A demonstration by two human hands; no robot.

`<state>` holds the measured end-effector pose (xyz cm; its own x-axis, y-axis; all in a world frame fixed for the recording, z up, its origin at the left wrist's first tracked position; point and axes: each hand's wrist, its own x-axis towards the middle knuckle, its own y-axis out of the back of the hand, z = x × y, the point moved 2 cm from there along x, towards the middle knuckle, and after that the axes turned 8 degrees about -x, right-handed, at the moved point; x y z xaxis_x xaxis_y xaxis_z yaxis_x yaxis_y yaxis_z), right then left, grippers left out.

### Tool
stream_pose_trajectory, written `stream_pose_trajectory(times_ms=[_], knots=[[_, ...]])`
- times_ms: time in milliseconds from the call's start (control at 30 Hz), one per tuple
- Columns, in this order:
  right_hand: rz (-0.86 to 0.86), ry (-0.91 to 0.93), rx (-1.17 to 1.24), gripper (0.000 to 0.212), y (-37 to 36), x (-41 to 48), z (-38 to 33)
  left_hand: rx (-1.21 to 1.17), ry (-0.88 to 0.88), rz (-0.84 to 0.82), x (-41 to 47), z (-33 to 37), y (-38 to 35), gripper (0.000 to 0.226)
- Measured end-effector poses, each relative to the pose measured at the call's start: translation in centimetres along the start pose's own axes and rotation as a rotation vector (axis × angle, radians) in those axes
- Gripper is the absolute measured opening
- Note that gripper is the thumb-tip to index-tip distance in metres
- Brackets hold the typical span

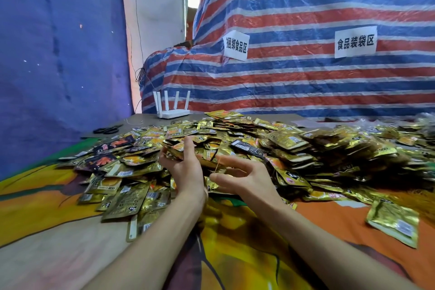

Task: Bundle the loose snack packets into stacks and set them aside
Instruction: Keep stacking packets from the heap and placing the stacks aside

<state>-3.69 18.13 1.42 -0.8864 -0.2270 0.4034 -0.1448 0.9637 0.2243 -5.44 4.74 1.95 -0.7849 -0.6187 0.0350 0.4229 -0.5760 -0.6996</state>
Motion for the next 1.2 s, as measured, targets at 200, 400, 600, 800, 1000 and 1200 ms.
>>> stream_pose_trajectory(times_ms=[200,400,600,800,1000,1200], knots=[[0.082,0.095,-0.121,0.041,-0.1,0.1,-0.4,0.004,0.220,-0.090,-1.0,-1.2,-0.4,0.075],[0.092,0.059,-0.060,0.035,-0.2,0.2,0.3,-0.106,0.451,-0.242,-0.9,-1.7,-0.6,0.093],[0.042,-0.003,-0.033,0.051,-0.5,0.4,0.1,-0.099,0.432,-0.217,-1.3,-1.1,-0.9,0.065],[-0.084,-0.146,0.098,0.046,0.4,0.4,-0.4,-0.035,0.490,-0.307,-1.5,-0.9,-0.7,0.060],[-0.130,-0.057,-0.263,0.061,1.6,-0.1,-1.6,-0.086,0.522,-0.397,-2.0,-1.3,-1.1,0.058],[-0.073,-0.032,-0.359,0.053,3.4,0.2,-2.9,0.051,0.426,-0.592,-3.0,-1.1,-1.7,0.073]])
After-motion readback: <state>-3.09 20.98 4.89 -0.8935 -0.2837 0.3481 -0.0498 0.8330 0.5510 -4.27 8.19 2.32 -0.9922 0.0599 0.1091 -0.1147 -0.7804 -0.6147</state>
